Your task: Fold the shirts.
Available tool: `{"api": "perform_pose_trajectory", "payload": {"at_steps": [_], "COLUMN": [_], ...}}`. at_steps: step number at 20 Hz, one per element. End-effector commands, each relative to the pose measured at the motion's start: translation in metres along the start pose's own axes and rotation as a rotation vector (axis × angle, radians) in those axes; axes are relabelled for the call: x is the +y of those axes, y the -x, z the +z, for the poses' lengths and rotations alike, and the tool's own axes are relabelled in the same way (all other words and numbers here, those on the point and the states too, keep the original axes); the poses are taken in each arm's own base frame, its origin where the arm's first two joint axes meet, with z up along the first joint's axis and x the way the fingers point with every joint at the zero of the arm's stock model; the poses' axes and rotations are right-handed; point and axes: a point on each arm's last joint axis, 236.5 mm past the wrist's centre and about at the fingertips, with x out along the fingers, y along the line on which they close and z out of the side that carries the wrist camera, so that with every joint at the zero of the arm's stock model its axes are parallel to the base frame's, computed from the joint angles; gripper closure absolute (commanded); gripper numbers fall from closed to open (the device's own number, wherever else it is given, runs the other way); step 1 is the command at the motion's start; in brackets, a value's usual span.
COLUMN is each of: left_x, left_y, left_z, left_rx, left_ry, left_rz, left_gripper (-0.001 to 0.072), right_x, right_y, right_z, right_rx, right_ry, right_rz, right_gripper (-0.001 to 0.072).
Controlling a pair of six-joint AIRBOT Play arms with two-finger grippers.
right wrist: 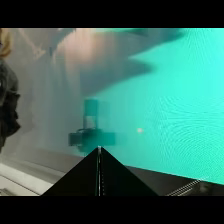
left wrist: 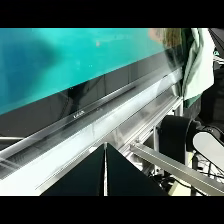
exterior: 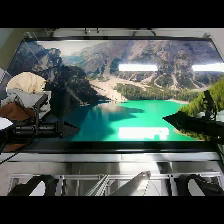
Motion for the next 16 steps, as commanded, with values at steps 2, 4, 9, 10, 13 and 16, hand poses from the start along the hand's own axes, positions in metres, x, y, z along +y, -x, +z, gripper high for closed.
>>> {"api": "perform_pose_trajectory", "payload": {"at_steps": [2,4,9,10,13,16], "left_x": [0.000,0.000,0.004,0.009,0.040,0.073], "left_y": [0.000,0.000,0.015,0.028,0.092,0.180], "left_z": [0.000,0.000,0.015,0.026,0.069,0.124], "left_rx": [0.001,0.001,-0.014,-0.038,-0.177,-0.450], "left_ry": [0.001,0.001,-0.033,-0.023,0.008,0.027], "left_rz": [0.000,0.000,0.082,0.137,0.386,0.589], "left_gripper": [0.0686,0.0687,0.0696,0.0691,0.0358,-0.0013], "right_x": [0.000,0.000,0.000,0.000,0.000,0.000], "right_y": [0.000,0.000,0.000,0.000,0.000,0.000], "right_z": [0.000,0.000,0.000,0.000,0.000,0.000], "right_rx": [0.001,0.001,0.001,0.001,0.001,0.001], "right_ry": [0.001,0.001,0.001,0.001,0.001,0.001], "right_rz": [0.001,0.001,0.001,0.001,0.001,0.001], "right_gripper": [0.0696,0.0696,0.0696,0.0696,0.0695,0.0696]}}
